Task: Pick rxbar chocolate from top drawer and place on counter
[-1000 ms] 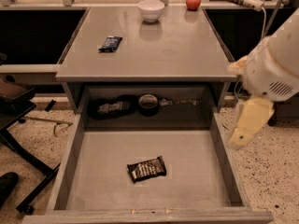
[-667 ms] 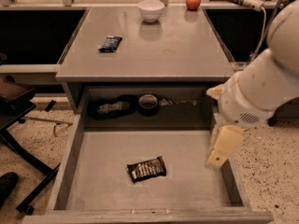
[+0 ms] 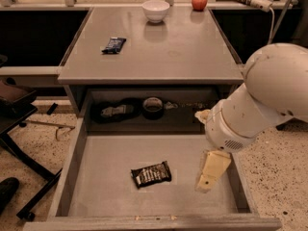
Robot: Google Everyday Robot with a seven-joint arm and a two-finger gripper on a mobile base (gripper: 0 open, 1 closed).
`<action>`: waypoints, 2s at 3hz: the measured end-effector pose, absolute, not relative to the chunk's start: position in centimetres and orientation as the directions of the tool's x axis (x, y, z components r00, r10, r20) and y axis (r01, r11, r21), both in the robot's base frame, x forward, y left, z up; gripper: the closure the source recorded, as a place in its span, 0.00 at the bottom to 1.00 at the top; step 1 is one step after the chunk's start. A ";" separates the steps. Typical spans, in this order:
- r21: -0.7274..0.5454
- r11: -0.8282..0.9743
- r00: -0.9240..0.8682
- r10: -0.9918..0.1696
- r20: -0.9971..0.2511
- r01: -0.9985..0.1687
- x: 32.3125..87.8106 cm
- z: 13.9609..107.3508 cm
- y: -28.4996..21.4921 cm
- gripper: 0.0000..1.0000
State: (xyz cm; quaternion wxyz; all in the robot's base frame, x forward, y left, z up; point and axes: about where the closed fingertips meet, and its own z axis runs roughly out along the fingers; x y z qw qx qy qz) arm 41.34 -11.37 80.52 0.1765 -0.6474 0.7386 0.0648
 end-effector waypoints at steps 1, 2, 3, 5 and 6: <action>-0.142 0.156 -0.095 -0.926 -0.366 -0.977 41.4 79.7 -11.3 0.00; -0.149 0.139 -0.065 -0.905 -0.419 -0.979 42.3 76.6 -9.8 0.00; -0.166 0.095 -0.011 -0.893 -0.450 -0.982 43.7 73.9 -7.1 0.00; -0.138 0.049 0.022 -0.879 -0.476 -0.989 43.5 70.6 -4.6 0.00; -0.164 0.037 0.049 -0.870 -0.491 -0.986 44.8 68.8 -2.9 0.00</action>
Offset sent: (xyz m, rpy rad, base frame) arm 0.0307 0.0365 -0.0821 0.1690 -0.0726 0.0492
